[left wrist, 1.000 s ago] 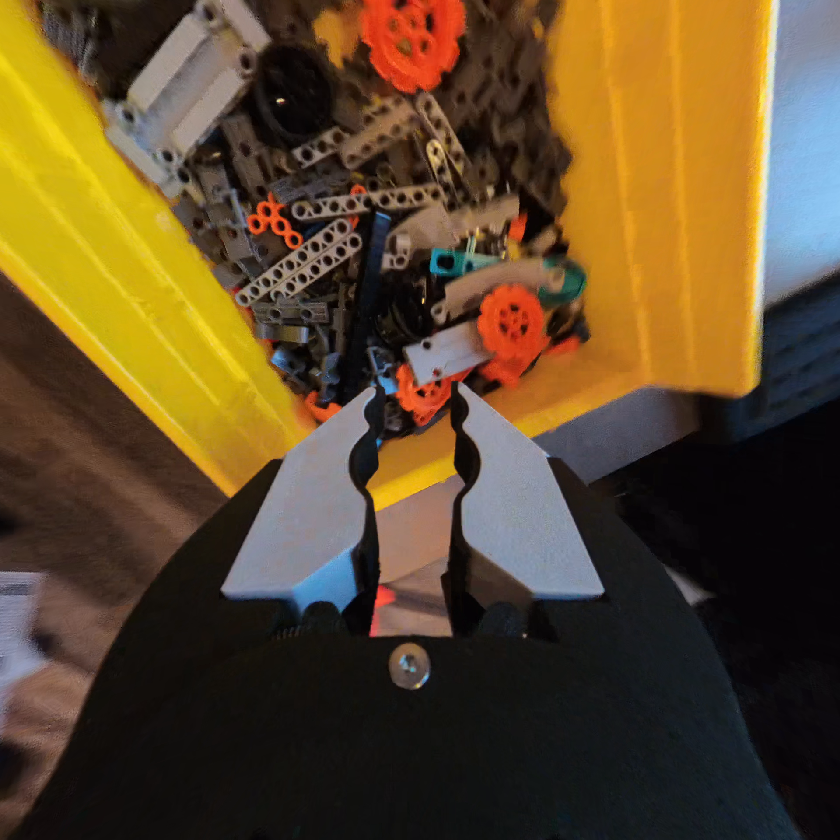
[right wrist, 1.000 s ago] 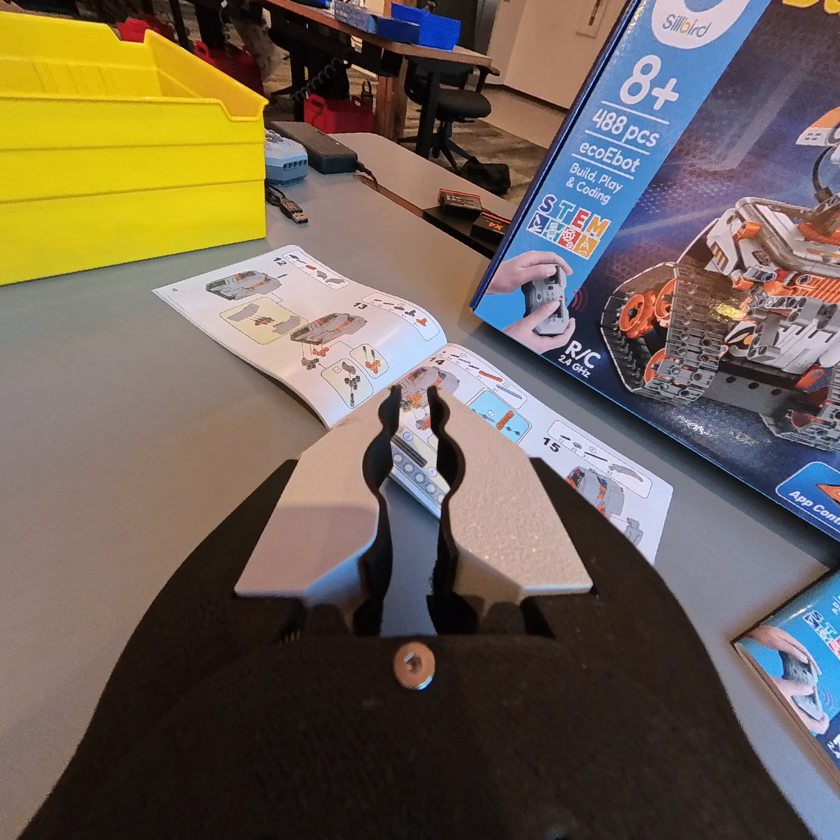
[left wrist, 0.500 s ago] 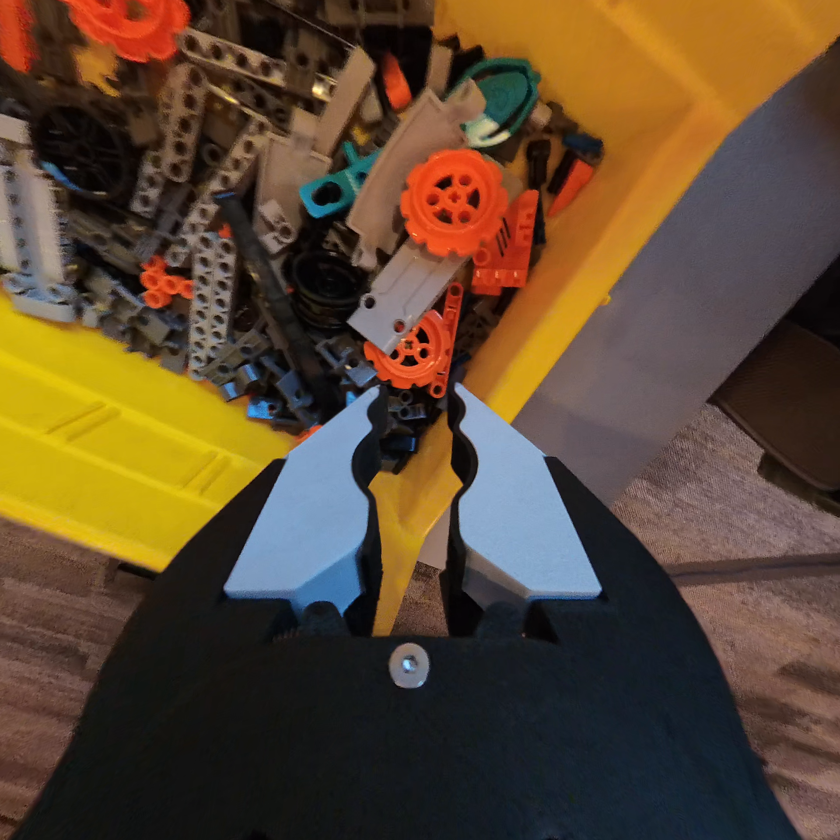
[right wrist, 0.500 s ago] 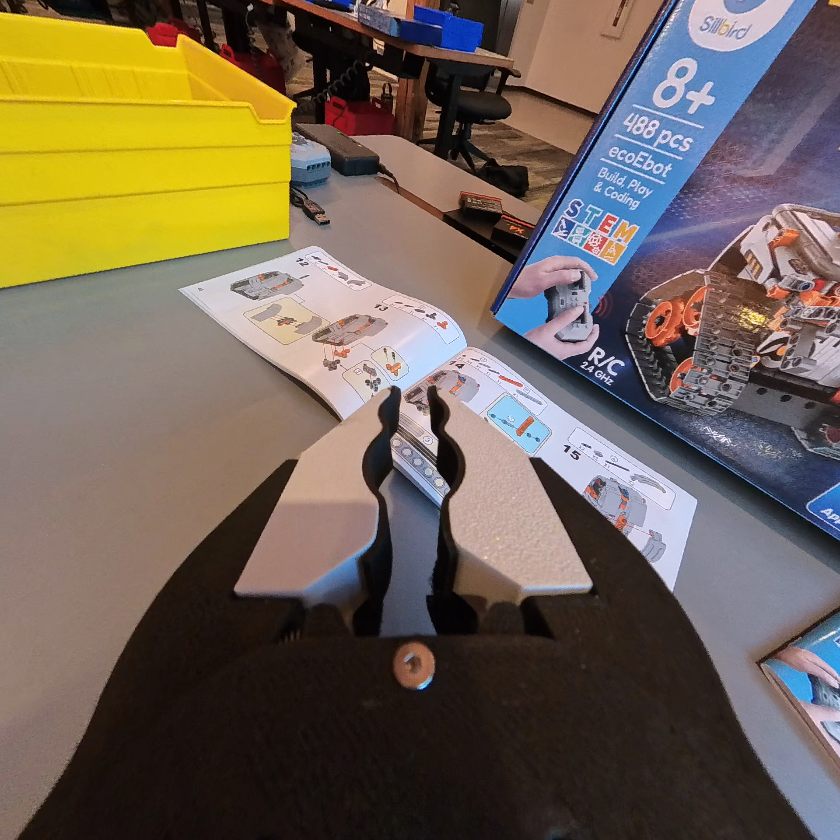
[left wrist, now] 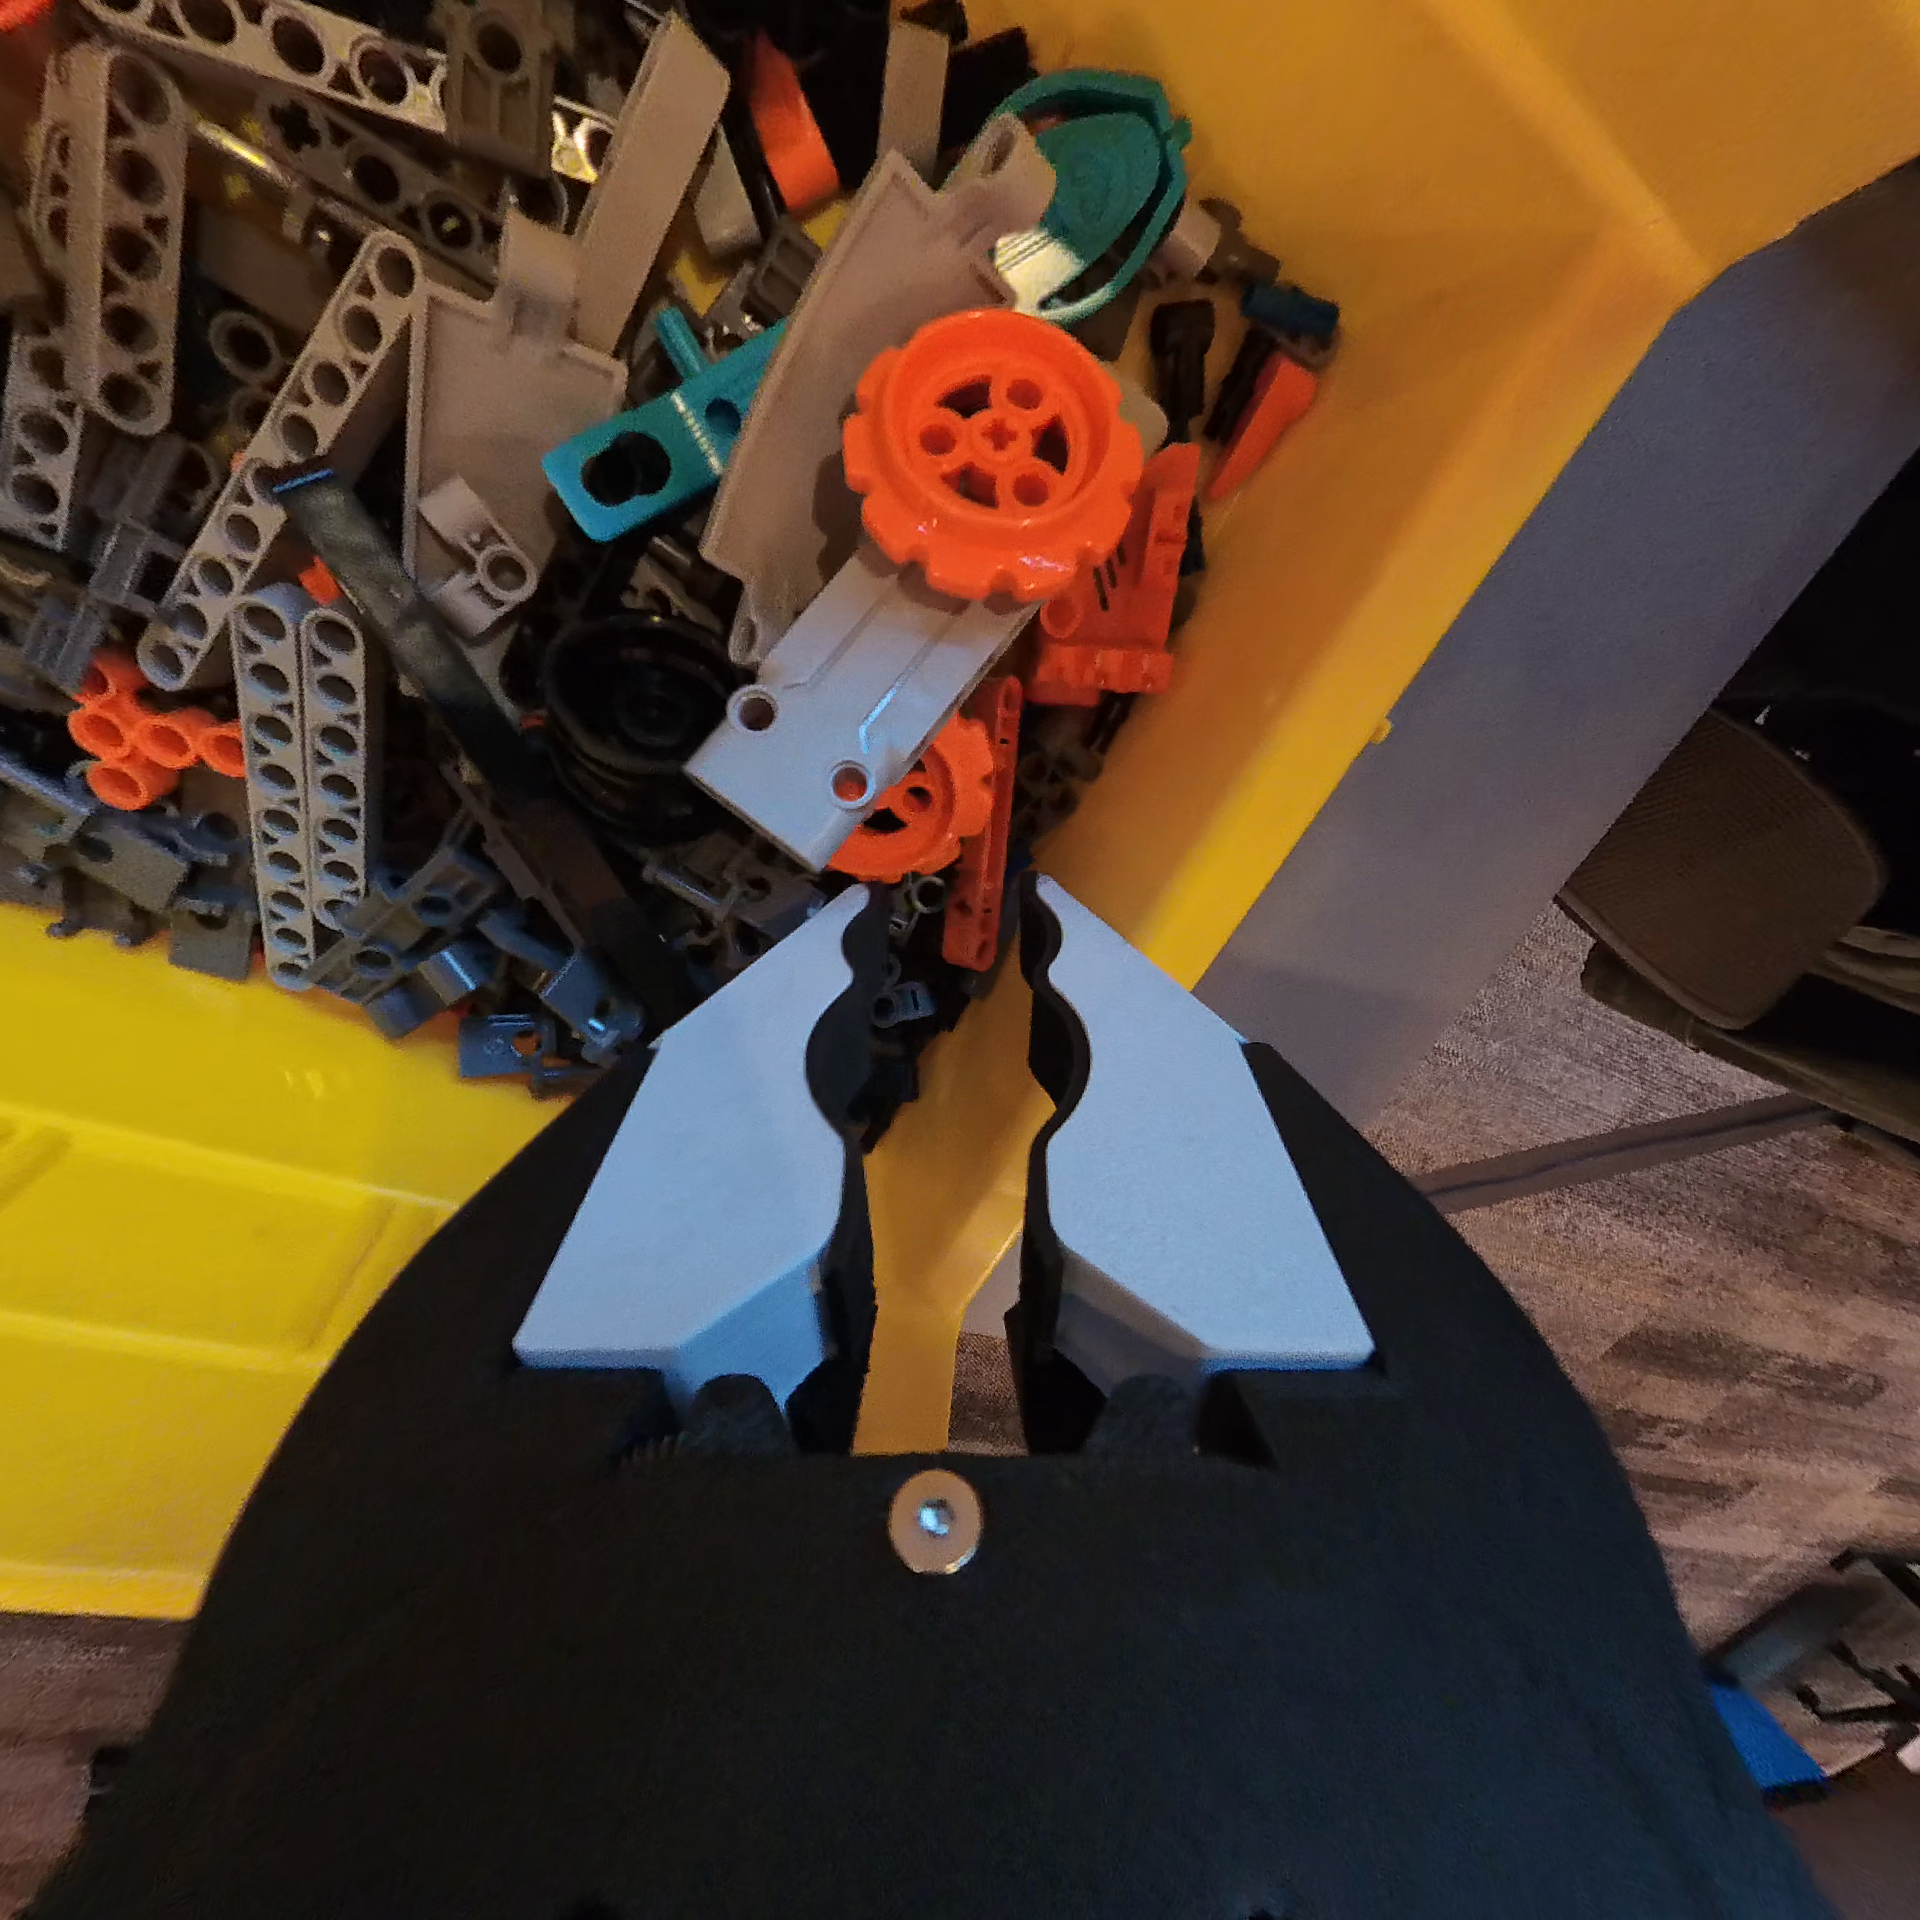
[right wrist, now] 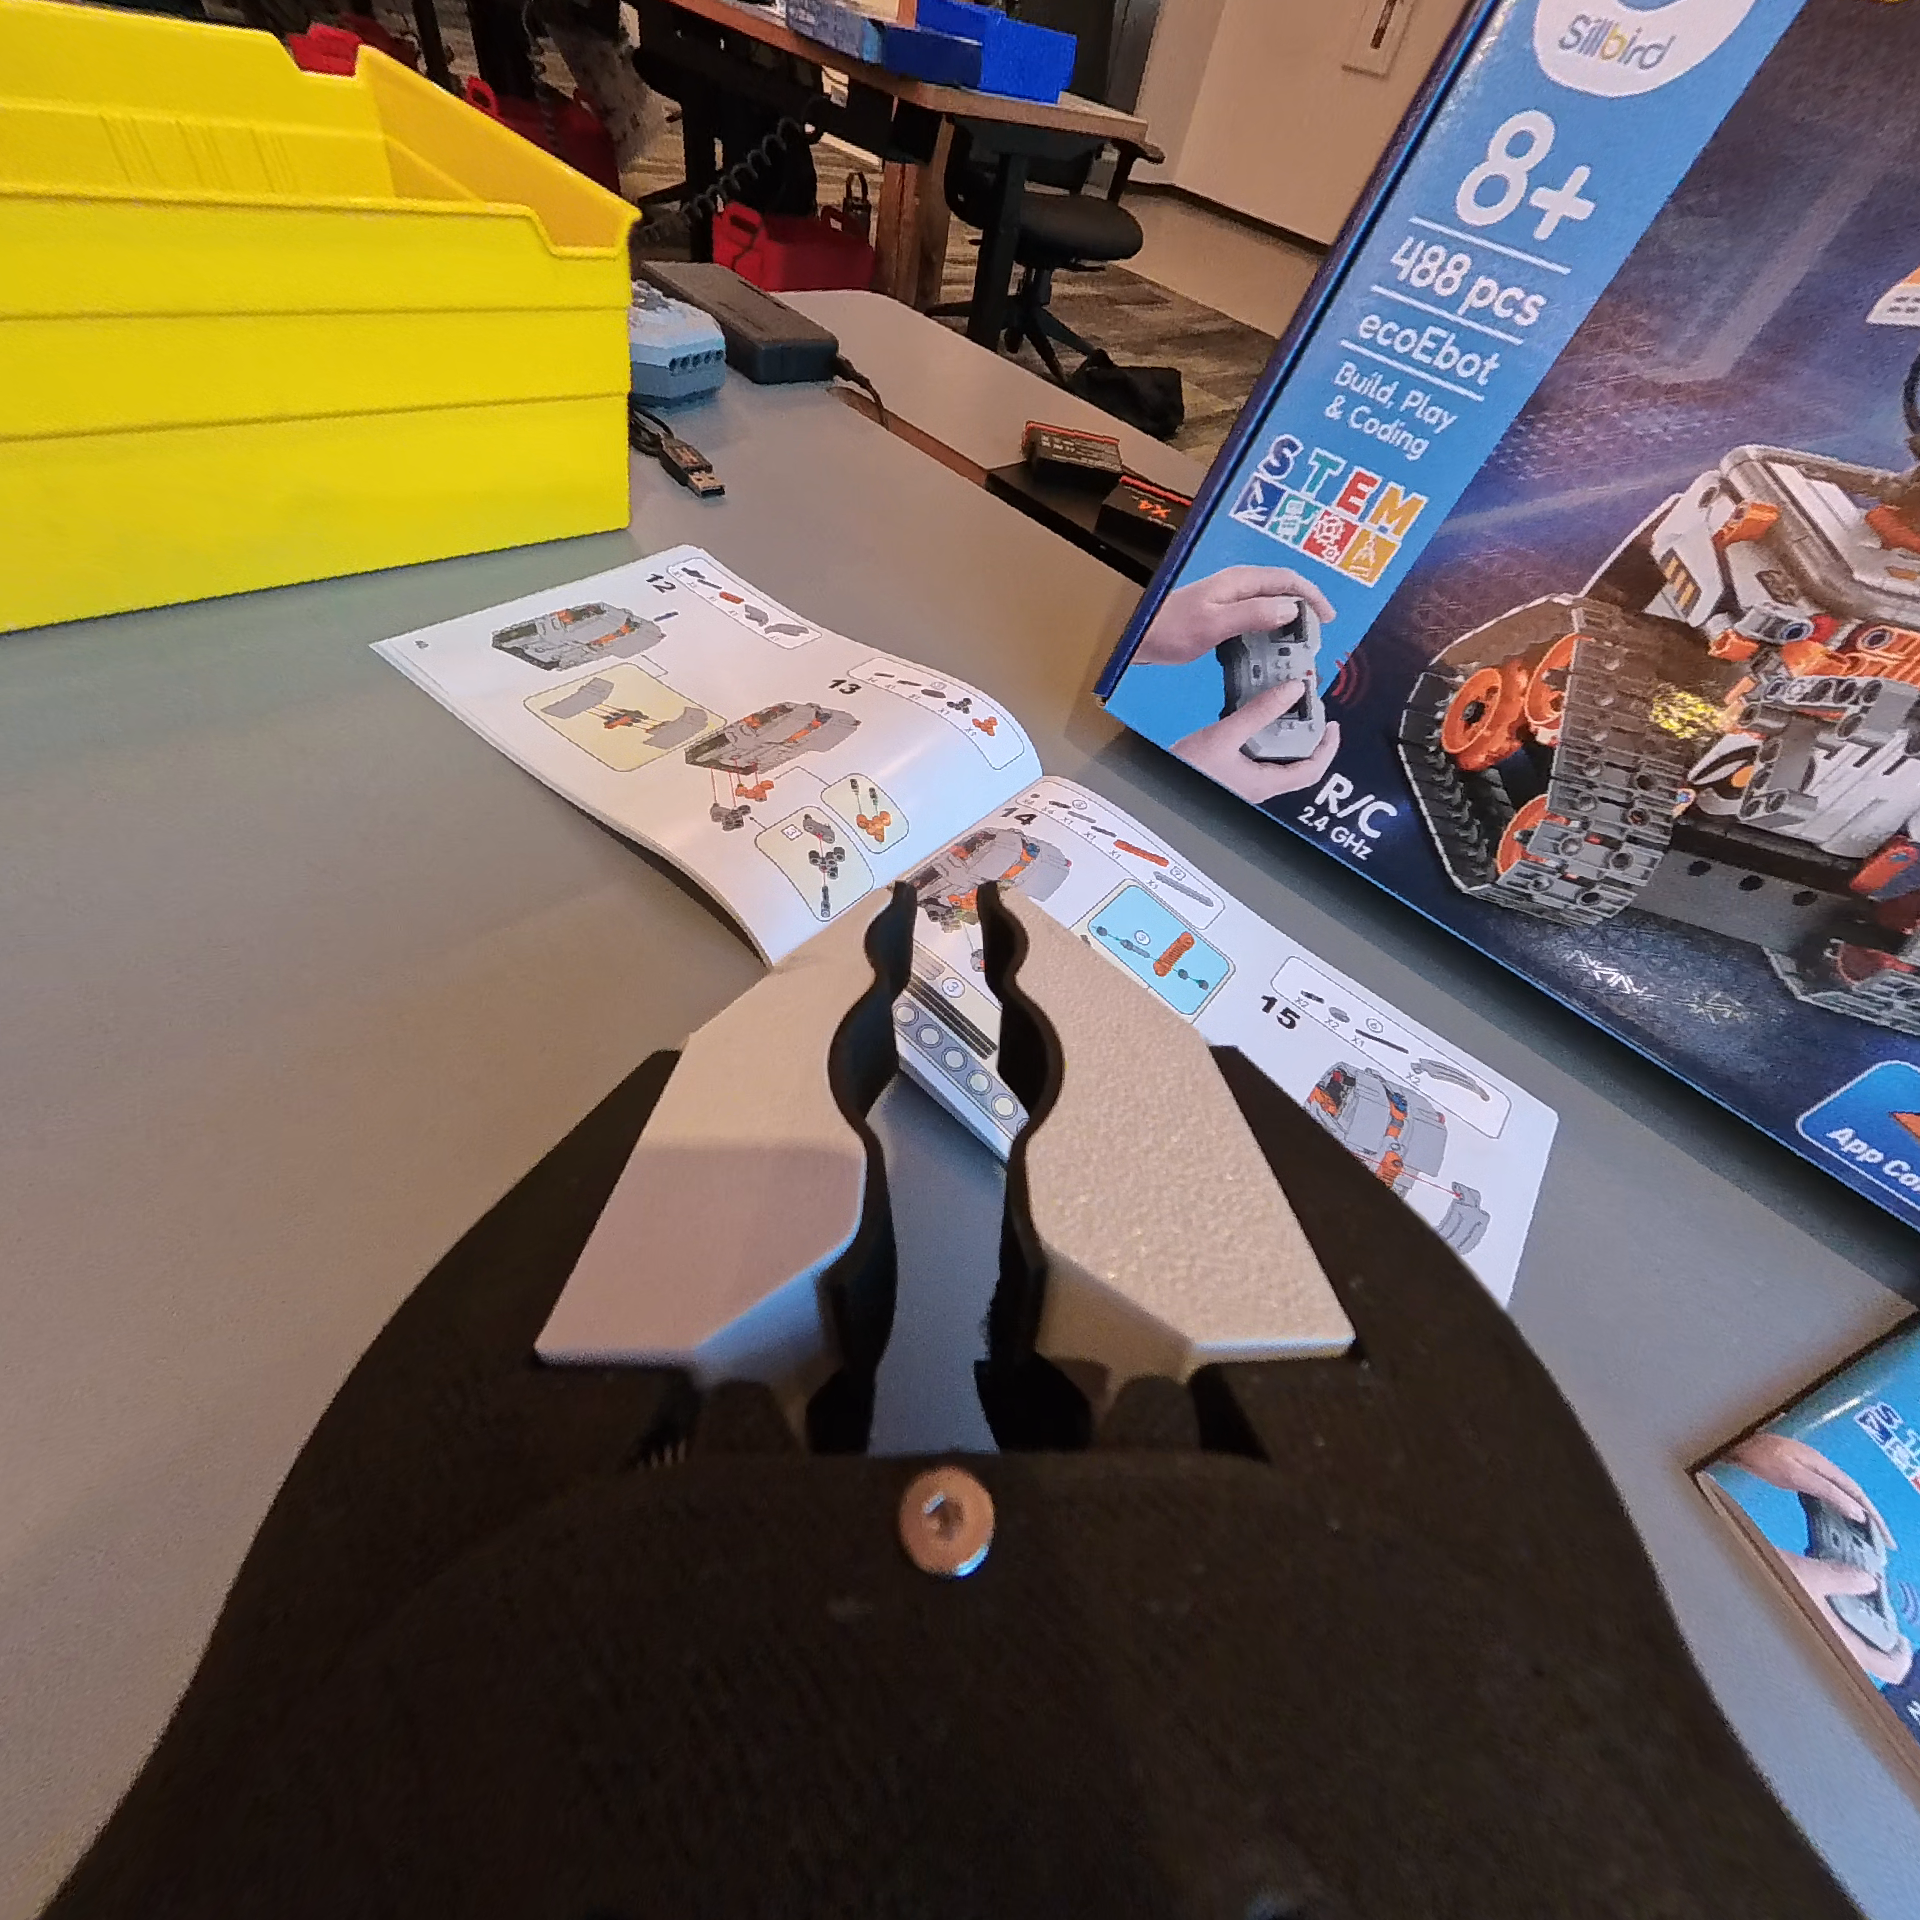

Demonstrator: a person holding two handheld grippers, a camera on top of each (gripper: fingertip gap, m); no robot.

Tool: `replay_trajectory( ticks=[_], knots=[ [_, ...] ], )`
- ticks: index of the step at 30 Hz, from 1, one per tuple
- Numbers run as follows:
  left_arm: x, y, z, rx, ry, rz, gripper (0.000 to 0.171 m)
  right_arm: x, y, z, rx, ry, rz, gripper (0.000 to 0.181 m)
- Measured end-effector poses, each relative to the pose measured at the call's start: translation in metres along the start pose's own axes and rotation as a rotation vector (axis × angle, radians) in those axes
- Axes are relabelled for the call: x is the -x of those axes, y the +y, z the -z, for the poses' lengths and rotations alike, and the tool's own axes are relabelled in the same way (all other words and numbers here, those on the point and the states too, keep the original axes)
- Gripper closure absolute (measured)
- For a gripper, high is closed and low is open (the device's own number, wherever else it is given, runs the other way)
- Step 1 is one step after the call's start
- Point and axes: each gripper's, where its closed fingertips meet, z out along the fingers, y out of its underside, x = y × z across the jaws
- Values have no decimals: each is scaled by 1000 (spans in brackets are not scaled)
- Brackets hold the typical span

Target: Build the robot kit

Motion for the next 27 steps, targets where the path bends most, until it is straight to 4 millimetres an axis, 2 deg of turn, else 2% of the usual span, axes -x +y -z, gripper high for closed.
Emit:
replay_trajectory(
  ticks=[6,15,18,23,27],
  knots=[
    [3,6,-1,106,-118,-80,162,-1,-4,4,-15,6,8,171],
    [3,5,-2,147,-134,-81,162,2,-8,7,-20,1,31,171],
    [3,3,1,126,-149,-115,171,1,-10,8,-27,3,28,171],
    [1,1,9,66,-88,-47,171,0,-12,11,-34,6,28,171],
    [-9,4,6,67,-35,-50,171,1,-13,11,-37,2,29,171]
  ],
)
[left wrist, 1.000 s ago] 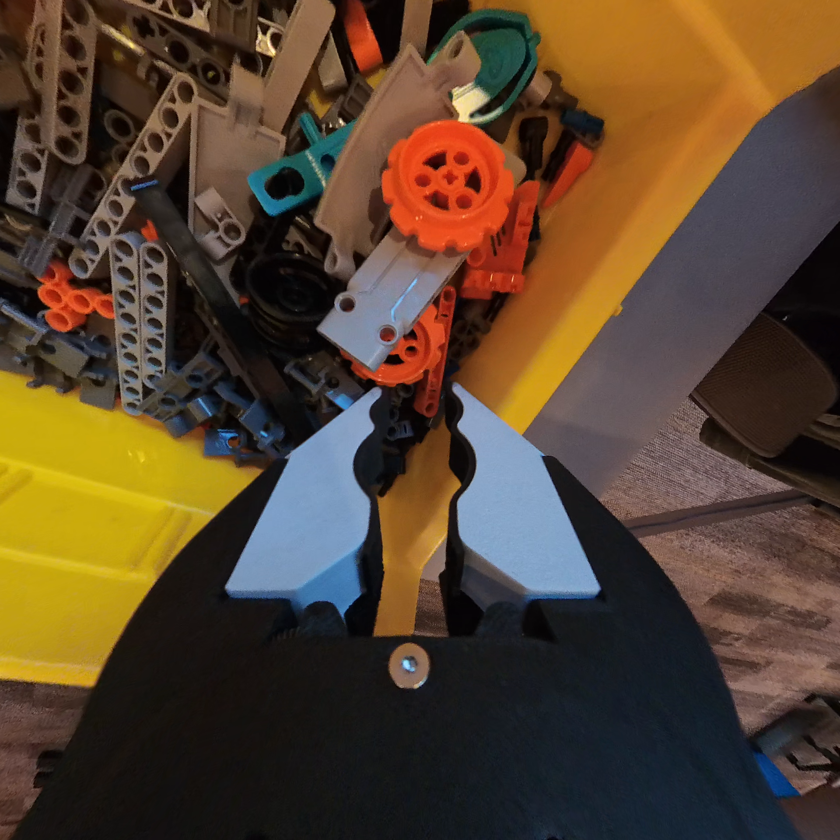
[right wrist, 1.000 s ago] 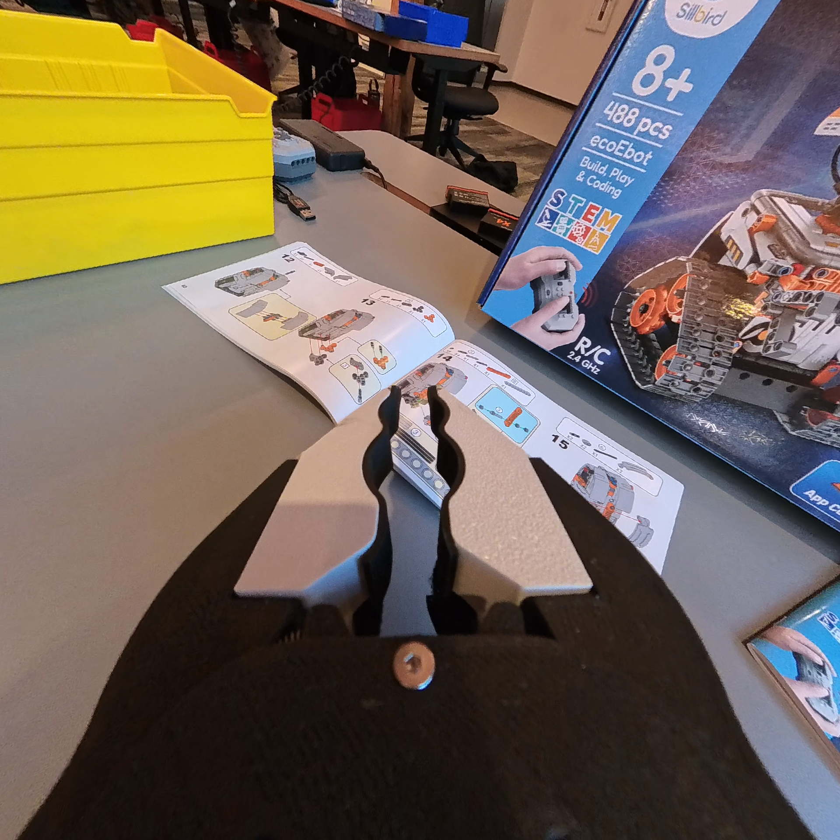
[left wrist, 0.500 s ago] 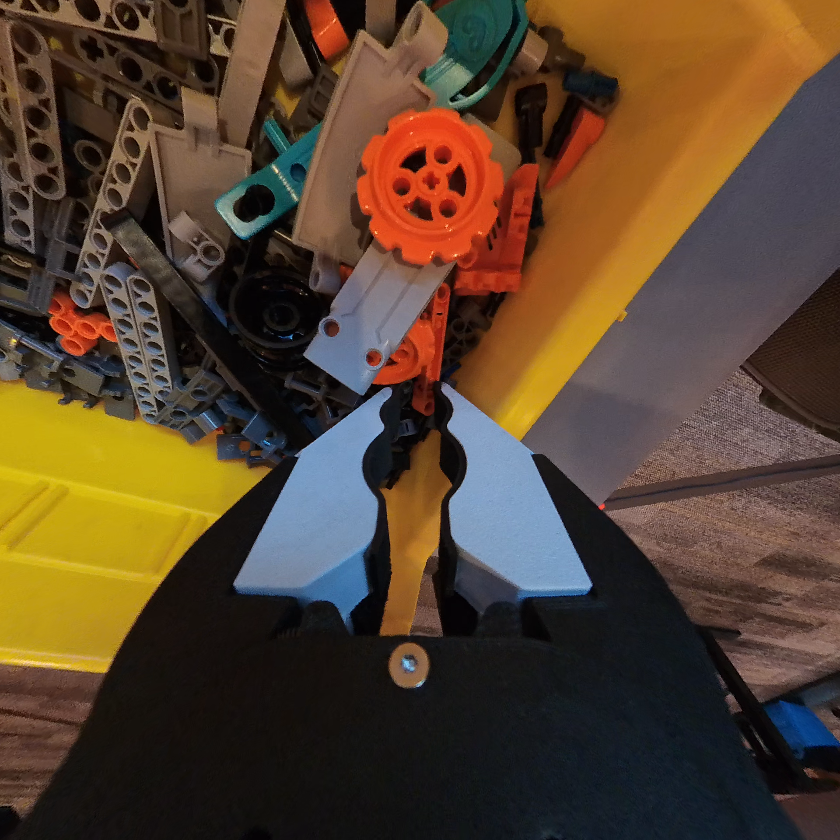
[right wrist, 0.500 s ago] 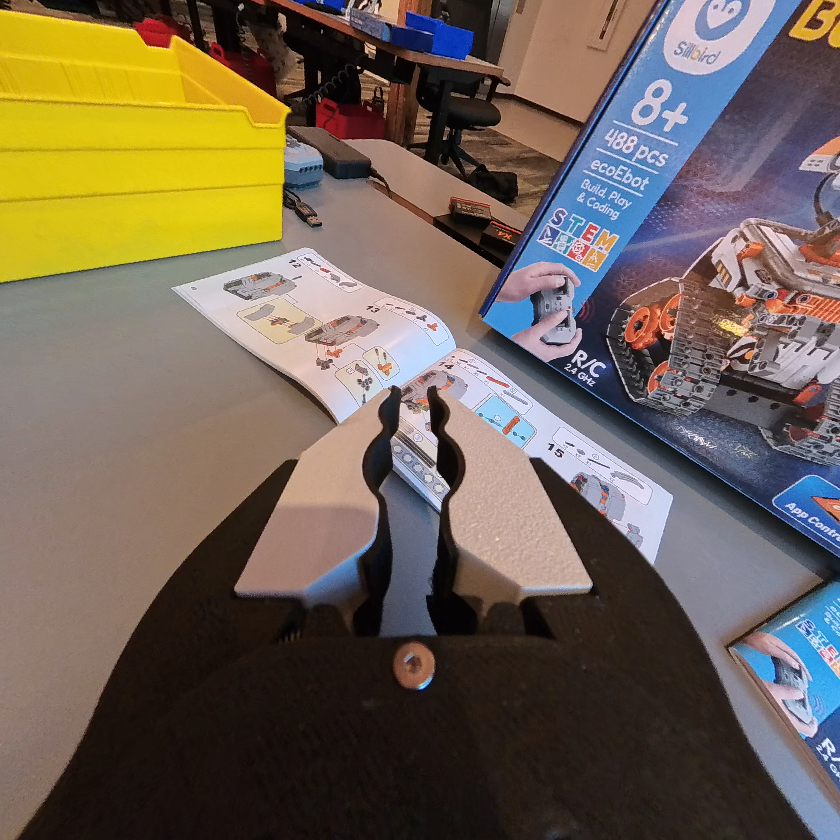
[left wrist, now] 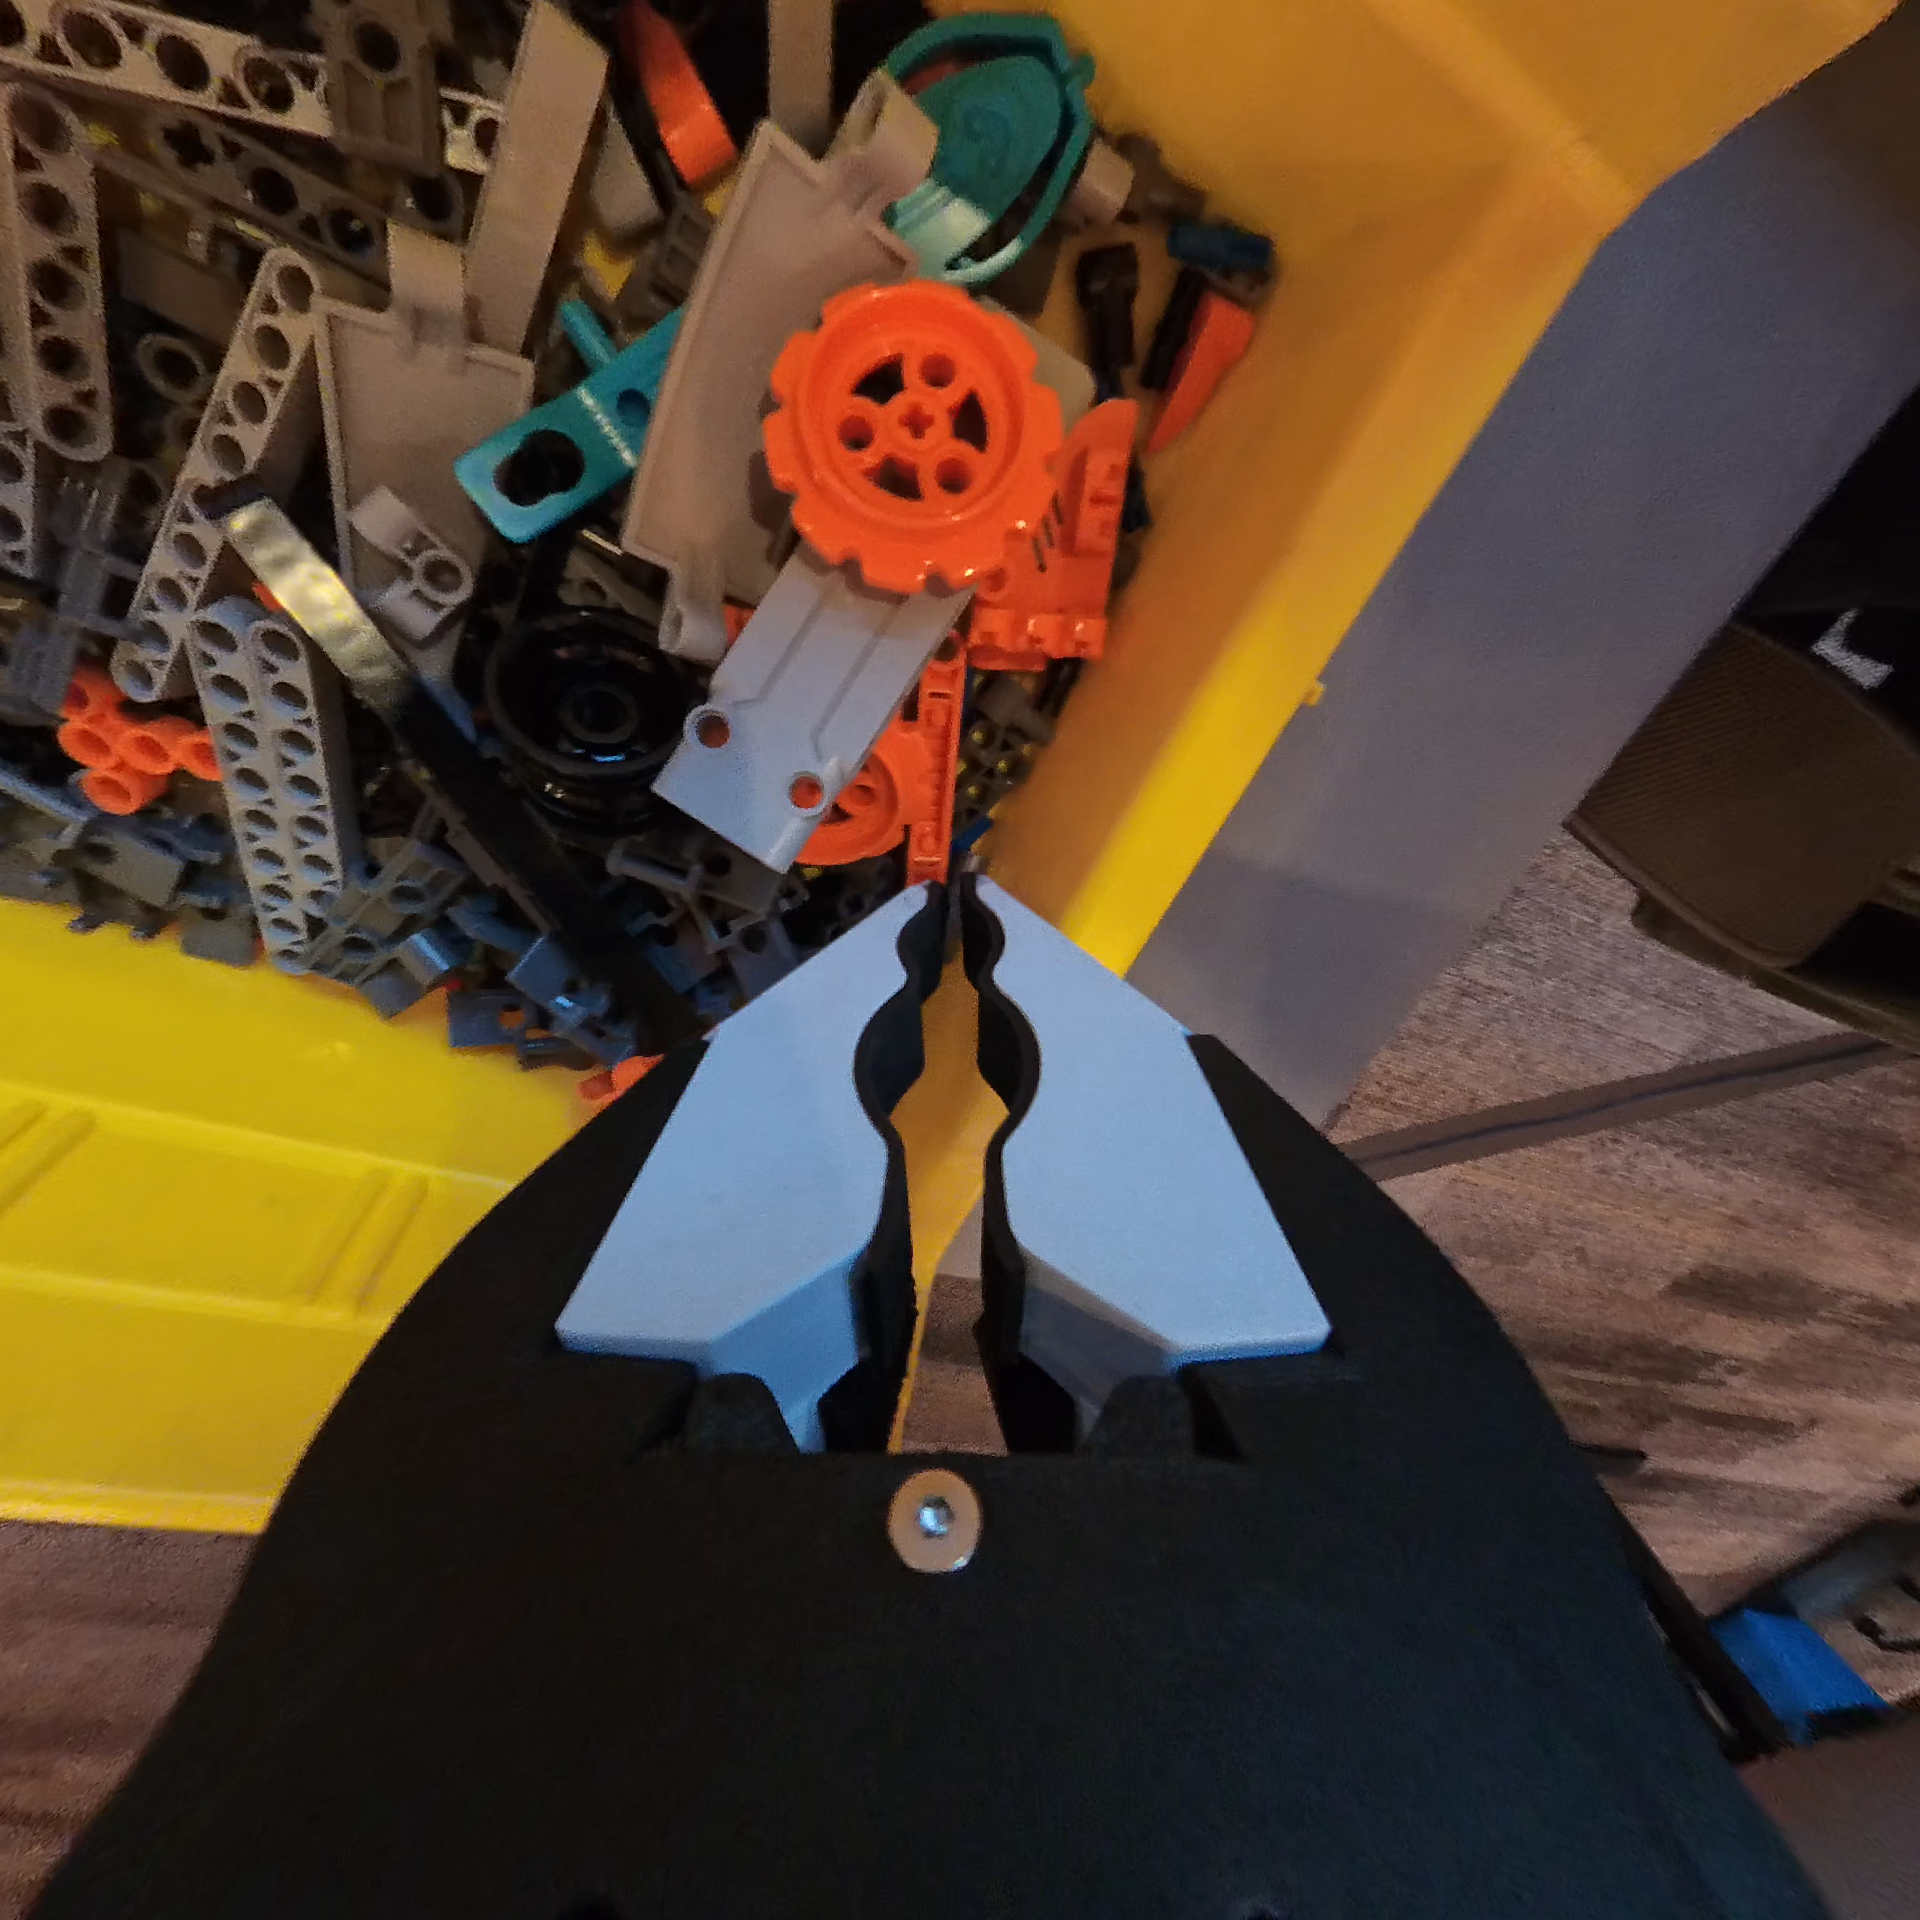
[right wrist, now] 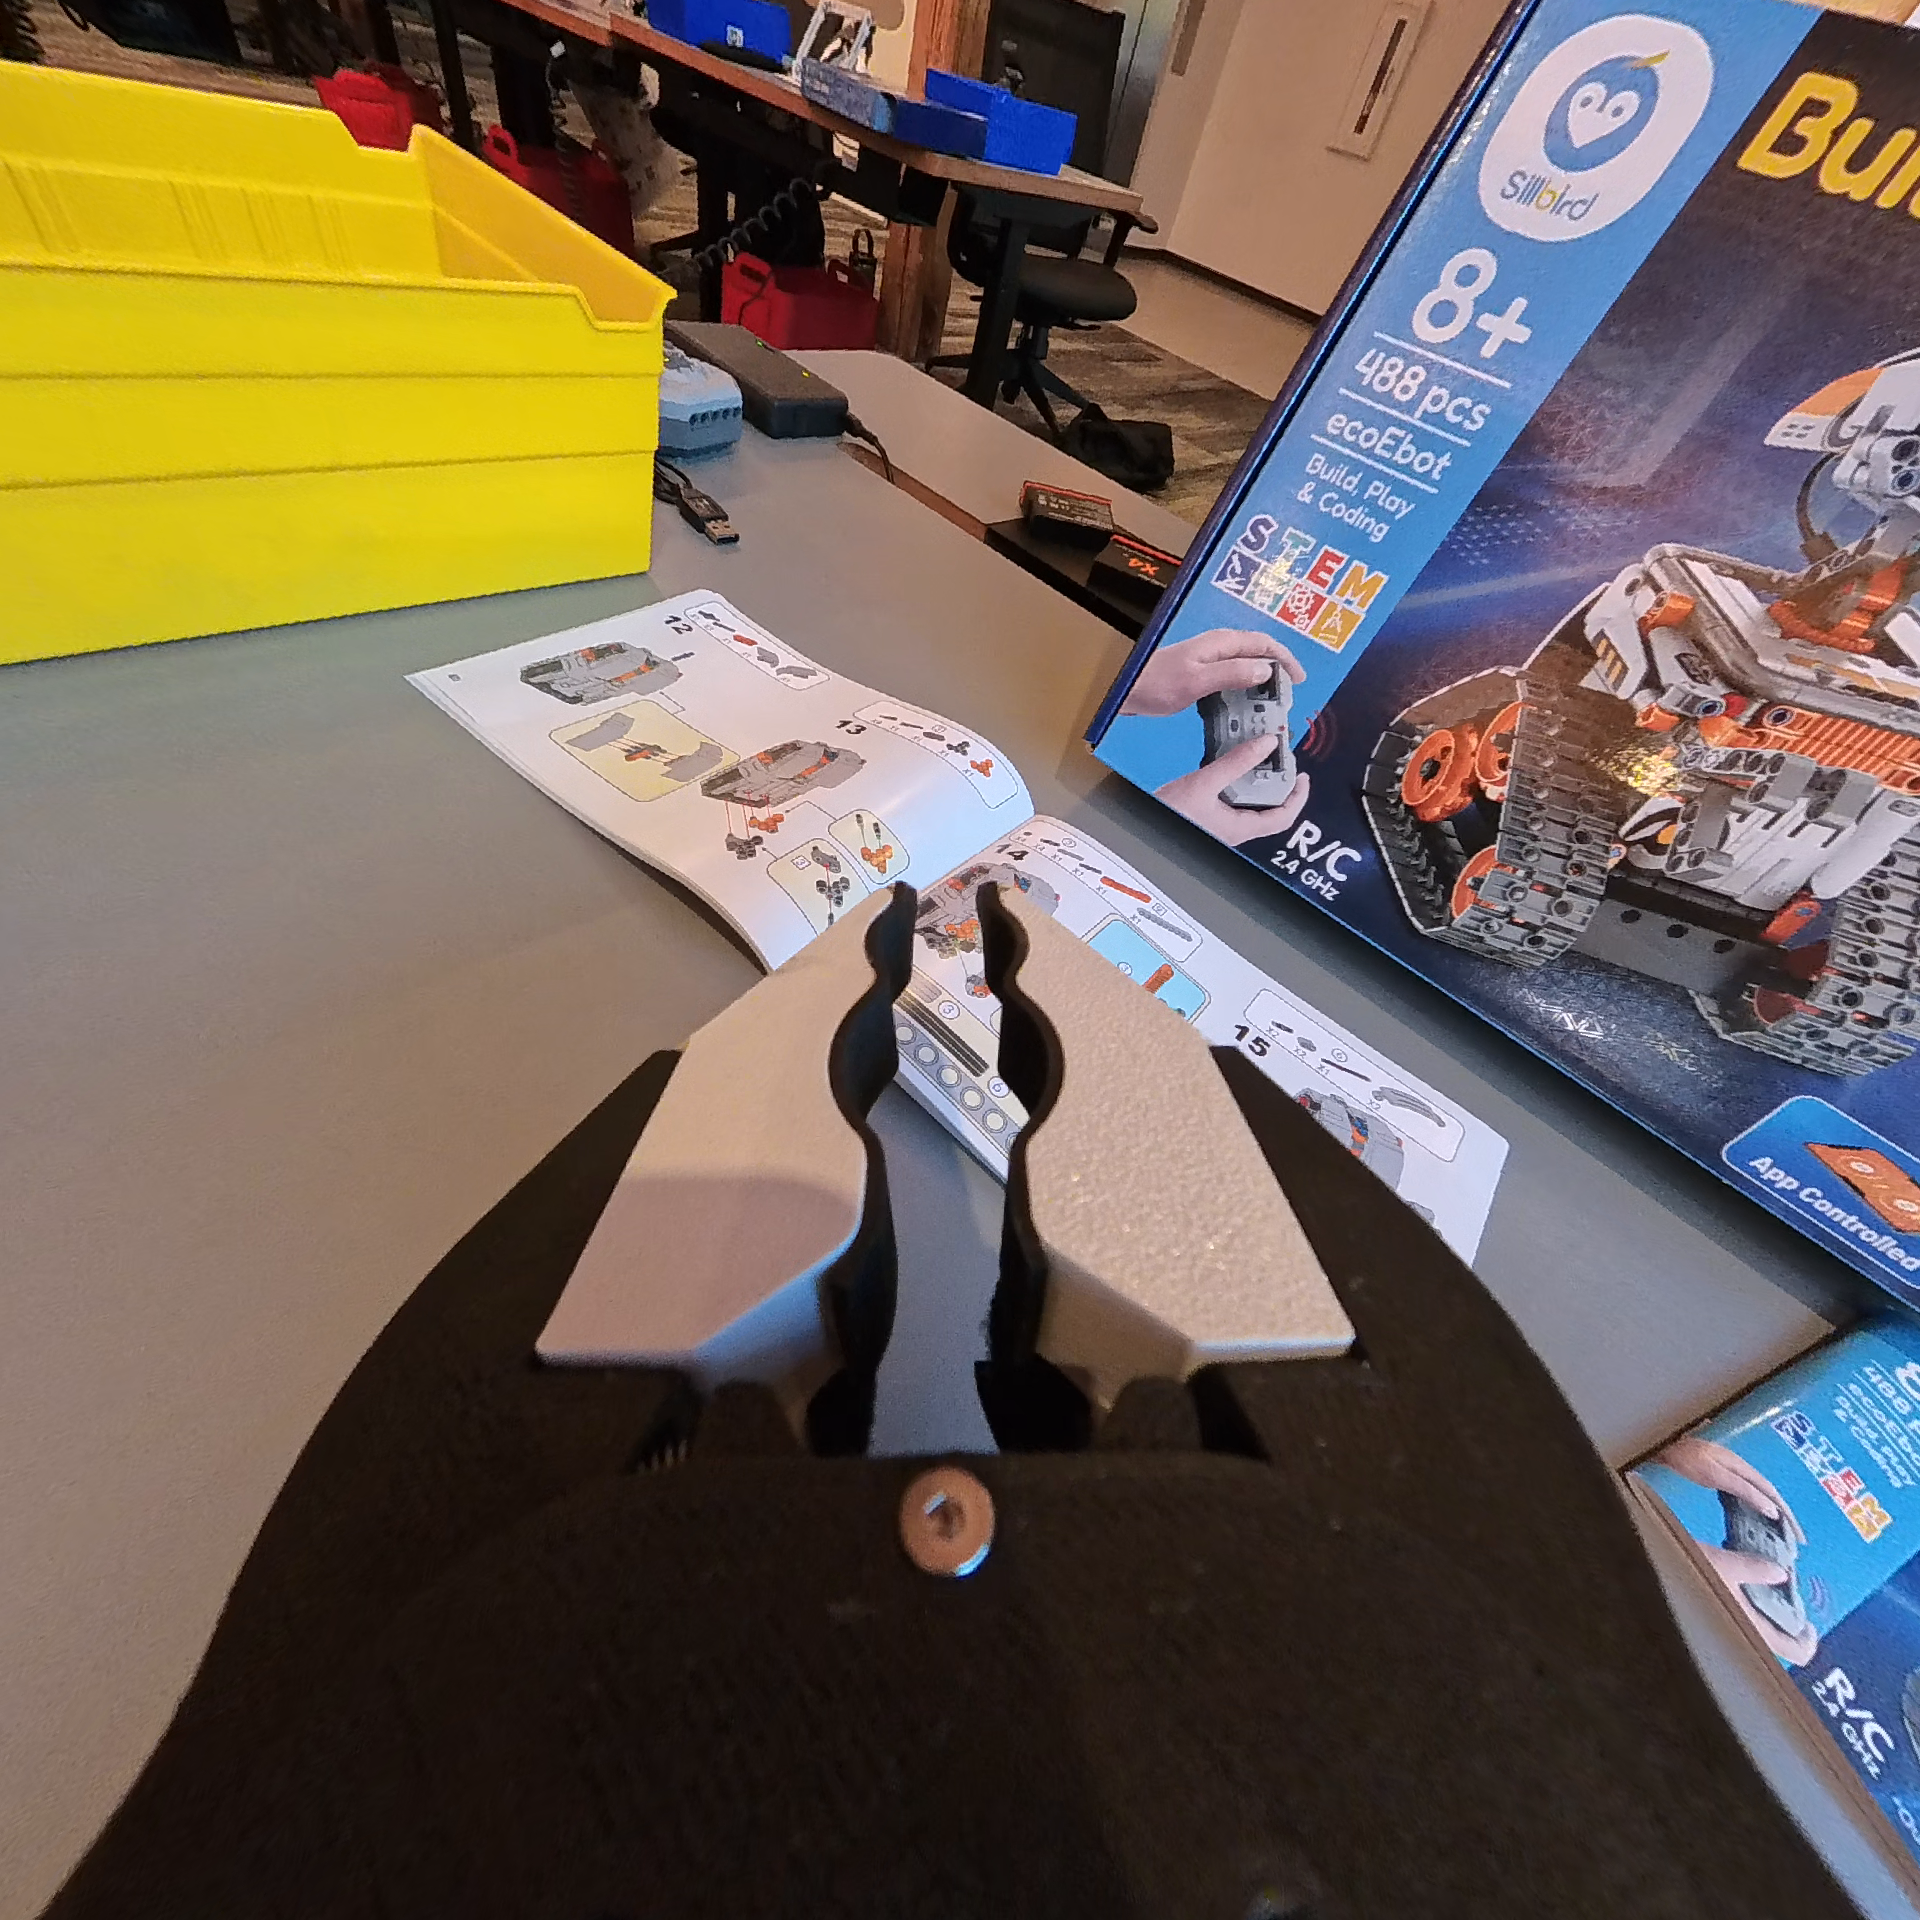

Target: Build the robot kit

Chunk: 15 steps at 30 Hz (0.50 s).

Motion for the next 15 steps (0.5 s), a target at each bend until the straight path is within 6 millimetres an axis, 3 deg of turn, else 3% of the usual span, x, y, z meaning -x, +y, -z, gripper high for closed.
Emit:
replay_trajectory(
  ticks=[4,15],
  knots=[
    [11,1,-8,33,-101,-57,163,1,0,-1,4,-7,2,171],
    [1,-16,-15,-66,15,-24,162,2,2,-2,15,-10,4,171]
  ],
)
